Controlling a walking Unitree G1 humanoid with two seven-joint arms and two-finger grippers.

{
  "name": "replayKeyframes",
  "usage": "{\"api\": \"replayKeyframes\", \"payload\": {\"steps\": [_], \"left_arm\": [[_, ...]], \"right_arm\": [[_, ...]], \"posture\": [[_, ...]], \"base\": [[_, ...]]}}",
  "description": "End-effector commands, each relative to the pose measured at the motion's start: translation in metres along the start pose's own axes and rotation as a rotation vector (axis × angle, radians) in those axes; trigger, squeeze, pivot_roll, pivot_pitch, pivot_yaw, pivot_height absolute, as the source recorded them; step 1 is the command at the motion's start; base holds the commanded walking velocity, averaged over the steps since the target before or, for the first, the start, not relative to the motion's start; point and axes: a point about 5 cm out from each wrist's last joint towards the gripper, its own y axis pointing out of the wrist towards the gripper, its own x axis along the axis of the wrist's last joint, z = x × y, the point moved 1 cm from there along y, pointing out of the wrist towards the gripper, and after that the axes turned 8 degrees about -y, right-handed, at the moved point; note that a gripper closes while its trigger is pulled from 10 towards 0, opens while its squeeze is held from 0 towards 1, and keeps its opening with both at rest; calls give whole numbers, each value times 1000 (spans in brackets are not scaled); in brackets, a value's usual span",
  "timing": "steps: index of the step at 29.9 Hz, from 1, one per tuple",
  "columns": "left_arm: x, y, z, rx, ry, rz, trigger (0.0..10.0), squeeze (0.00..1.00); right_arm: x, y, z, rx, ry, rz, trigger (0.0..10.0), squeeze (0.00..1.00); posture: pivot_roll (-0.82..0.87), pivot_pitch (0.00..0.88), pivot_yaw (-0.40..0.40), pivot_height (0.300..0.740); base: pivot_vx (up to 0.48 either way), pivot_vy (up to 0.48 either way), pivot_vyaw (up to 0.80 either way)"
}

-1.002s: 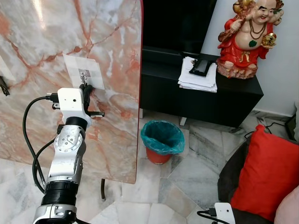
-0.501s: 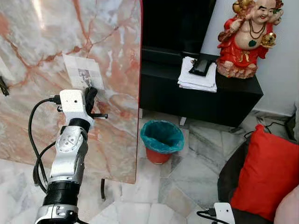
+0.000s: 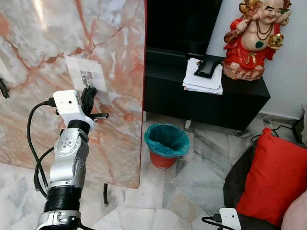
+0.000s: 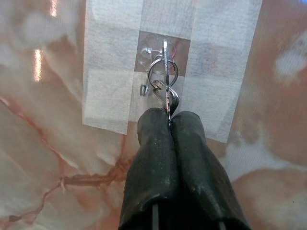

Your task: Hang keys on a hook

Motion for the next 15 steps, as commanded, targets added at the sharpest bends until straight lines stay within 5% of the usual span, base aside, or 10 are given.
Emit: {"api": "replayKeyframes", "payload": {"steps": [1,15], "left_arm": [[10,3,-5,-15,-15,-33,10000,0],[-2,0,-10,-56,22,72,10000,0]], "right_arm": [[-2,0,-3,-10,-15,11,10000,0],[-3,0,-2,-8,-37,20,10000,0]], "posture": [[110,74,-94,740],[112,78,-94,740]], "base": [[0,0,0],[0,0,0]]}}
